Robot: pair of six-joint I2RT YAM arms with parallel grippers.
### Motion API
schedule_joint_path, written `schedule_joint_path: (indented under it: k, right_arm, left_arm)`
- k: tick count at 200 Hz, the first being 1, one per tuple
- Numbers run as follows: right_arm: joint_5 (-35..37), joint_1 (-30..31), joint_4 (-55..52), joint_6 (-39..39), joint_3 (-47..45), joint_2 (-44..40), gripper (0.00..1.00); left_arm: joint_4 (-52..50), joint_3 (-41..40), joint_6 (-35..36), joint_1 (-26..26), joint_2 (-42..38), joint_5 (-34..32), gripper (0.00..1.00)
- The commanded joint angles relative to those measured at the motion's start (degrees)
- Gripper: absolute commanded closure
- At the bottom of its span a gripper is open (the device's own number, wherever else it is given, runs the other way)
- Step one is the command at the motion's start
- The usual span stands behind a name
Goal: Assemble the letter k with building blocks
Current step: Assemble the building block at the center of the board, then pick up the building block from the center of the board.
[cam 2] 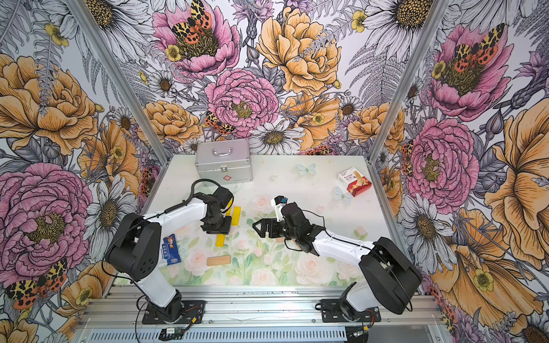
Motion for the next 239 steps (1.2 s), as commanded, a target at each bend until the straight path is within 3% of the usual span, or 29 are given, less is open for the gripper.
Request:
schedule_joint_path:
  k: [1, 73, 126, 194, 239]
  right_arm:
    - [1.16, 0.58, 0.9, -0.24, -0.2, -1.49, 0.0]
    - [2.14, 0.76, -0.91, -0.45, -1.6, -5.39, 0.01]
    - [2.42, 0.76, -4.77, -1.38, -3.23, -11.31, 0.01]
    - [5.86, 0.76, -9.62, -2.09, -9.15, -21.94, 0.01]
    - [6.82, 0.76, -10.48, -0.17, -12.53, -28.46, 0.01]
  left_arm:
    - [1.1, -0.72, 0.53, 0.05, -3.34, 1.38, 0.54]
    - [1.05, 0.43, 0.13, -2.59, -6.81, 1.99, 0.55]
    - [1.23, 2.55, -1.46, -7.9, -6.71, 1.55, 0.46]
    - [2.07, 1.64, -5.07, -14.57, -7.5, -3.16, 0.43]
    - [3.16, 1.83, -4.89, -15.48, -8.72, -5.87, 0.4]
